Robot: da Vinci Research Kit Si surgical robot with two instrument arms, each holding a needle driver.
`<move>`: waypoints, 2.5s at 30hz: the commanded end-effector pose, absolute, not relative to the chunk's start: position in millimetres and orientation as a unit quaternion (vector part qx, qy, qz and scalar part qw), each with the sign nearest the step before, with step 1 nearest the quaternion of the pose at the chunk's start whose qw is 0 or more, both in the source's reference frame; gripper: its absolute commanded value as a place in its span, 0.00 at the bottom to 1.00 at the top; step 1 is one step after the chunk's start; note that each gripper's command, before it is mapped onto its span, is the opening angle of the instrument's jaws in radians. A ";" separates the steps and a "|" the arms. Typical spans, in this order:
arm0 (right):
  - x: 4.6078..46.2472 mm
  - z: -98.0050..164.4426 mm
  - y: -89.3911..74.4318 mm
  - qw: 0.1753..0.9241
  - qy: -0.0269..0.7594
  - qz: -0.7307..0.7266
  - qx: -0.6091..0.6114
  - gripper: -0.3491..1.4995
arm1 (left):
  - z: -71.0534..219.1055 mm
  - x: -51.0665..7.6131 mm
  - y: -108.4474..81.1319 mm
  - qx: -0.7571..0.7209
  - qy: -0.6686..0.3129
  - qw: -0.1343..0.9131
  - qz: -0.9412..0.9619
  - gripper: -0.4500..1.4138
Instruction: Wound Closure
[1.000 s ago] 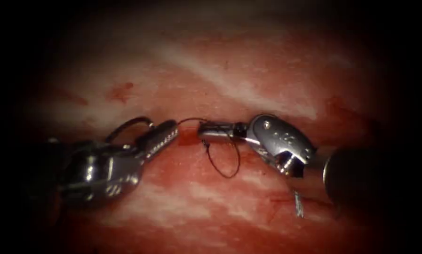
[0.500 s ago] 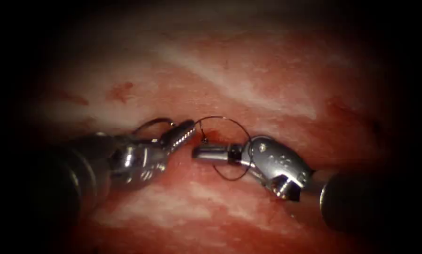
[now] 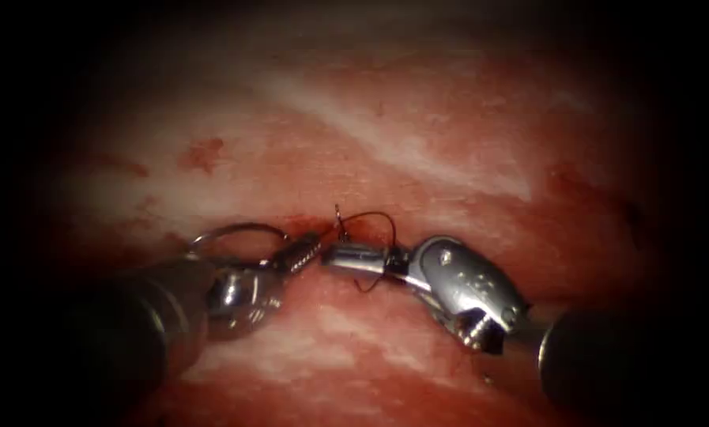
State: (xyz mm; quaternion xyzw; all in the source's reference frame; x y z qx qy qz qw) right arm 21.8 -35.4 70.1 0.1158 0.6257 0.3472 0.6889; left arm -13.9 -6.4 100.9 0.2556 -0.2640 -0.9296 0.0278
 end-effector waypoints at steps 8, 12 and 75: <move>23.0 71.0 -34.9 0.674 0.606 0.404 0.122 0.28 | 100.7 -15.7 -8.1 0.266 -0.258 0.034 -0.928 0.00; 23.8 71.9 -34.1 0.682 0.554 0.458 0.133 0.58 | 99.7 -16.3 -8.9 0.269 -0.257 0.031 -0.928 0.00; 26.7 76.9 -34.5 0.645 0.400 0.622 0.194 0.00 | 100.5 -16.7 -9.4 0.266 -0.246 0.038 -0.931 0.00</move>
